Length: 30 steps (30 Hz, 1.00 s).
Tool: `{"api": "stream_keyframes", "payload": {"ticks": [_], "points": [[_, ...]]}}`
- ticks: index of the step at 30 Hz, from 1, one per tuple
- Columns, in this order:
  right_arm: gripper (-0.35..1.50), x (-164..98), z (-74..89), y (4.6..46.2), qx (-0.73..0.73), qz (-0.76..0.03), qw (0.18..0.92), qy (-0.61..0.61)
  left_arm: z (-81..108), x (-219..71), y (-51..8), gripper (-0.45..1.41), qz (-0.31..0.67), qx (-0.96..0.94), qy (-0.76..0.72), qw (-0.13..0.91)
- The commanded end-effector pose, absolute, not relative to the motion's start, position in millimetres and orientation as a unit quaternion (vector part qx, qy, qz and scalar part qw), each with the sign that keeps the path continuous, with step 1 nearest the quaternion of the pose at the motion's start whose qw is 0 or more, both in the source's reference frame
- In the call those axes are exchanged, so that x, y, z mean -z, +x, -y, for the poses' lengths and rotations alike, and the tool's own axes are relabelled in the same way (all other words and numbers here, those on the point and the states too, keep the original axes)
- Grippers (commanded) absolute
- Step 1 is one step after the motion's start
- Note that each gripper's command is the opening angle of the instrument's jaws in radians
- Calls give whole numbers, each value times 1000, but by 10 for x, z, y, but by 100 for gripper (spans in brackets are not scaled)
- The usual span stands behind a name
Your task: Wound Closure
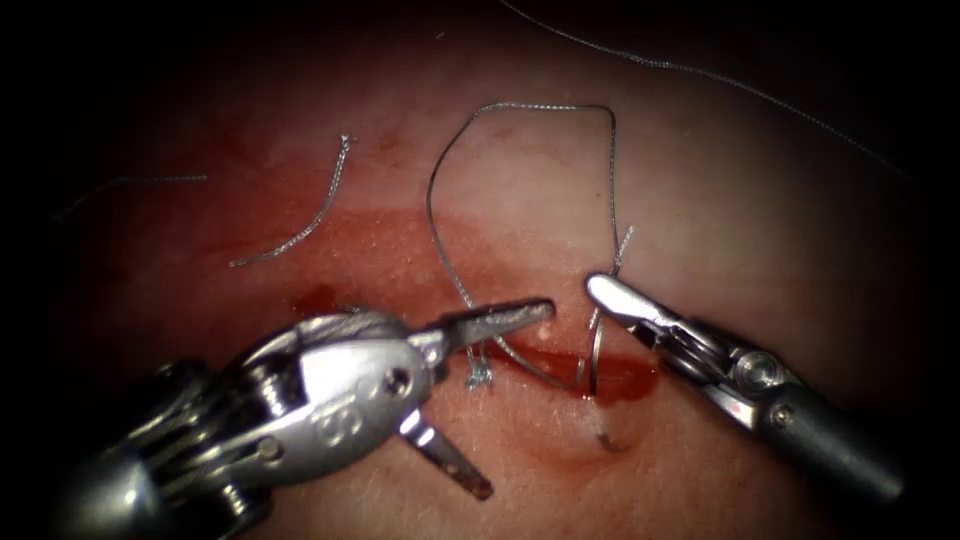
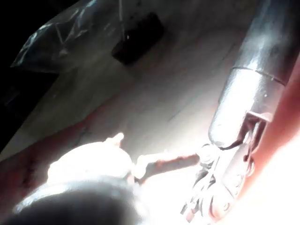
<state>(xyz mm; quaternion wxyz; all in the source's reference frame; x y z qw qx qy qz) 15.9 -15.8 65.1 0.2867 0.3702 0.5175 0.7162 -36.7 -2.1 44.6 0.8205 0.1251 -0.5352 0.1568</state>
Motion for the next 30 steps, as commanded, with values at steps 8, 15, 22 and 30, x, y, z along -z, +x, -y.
{"api": "stream_keyframes", "payload": {"ticks": [8, 15, 22, 30], "points": [[-35, -640, 163, 163, -730, -493, 275, 385, 45, -494, -425, 78, 527, -208, 73, 821], [-35, -638, 165, 161, -729, -491, 277, 387, 21, -537, -417, 72, 489, -231, 63, 838], [-35, -638, 162, 156, -728, -491, 277, 390, 50, -566, -419, 66, 491, -191, 112, 842], [-35, -639, 161, 155, -727, -493, 276, 390, 55, -577, -423, -45, 479, -114, 152, 857]]}}
